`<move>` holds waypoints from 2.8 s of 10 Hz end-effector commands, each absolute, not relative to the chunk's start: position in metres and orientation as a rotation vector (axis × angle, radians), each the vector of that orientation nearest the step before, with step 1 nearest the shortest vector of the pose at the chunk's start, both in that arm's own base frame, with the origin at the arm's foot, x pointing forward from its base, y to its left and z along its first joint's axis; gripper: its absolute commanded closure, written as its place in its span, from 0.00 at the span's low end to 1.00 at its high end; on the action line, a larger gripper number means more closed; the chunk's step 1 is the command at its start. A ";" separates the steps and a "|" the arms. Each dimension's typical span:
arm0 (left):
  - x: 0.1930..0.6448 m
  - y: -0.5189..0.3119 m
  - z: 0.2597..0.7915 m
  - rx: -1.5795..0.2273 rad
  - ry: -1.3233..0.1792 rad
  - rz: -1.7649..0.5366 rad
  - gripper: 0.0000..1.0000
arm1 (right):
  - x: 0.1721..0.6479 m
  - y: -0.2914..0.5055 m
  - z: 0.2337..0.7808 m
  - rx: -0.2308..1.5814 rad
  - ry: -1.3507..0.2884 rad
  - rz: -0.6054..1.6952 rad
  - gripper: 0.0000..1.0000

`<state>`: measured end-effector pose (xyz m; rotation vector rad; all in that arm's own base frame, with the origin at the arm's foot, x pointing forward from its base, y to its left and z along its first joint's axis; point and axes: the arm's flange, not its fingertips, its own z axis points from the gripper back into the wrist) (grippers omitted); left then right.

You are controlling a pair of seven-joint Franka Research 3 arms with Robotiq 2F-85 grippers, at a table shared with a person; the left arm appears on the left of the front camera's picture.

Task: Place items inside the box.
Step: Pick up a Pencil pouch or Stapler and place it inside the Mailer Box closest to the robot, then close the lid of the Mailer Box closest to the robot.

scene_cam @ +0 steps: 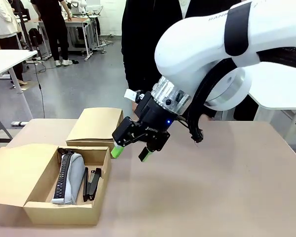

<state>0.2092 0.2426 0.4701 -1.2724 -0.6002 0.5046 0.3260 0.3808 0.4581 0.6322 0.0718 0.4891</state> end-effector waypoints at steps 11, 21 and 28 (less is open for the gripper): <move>0.210 0.243 0.472 -1.287 -0.622 0.487 0.00 | 0.311 -0.014 0.477 1.418 -0.085 0.055 0.00; 0.210 0.243 0.472 -1.287 -0.622 0.487 0.00 | 0.305 -0.100 0.477 1.539 -0.233 -0.119 0.00; 0.204 0.203 0.500 -1.261 -0.819 0.101 0.00 | 0.305 -0.100 0.477 1.539 -0.233 -0.119 0.00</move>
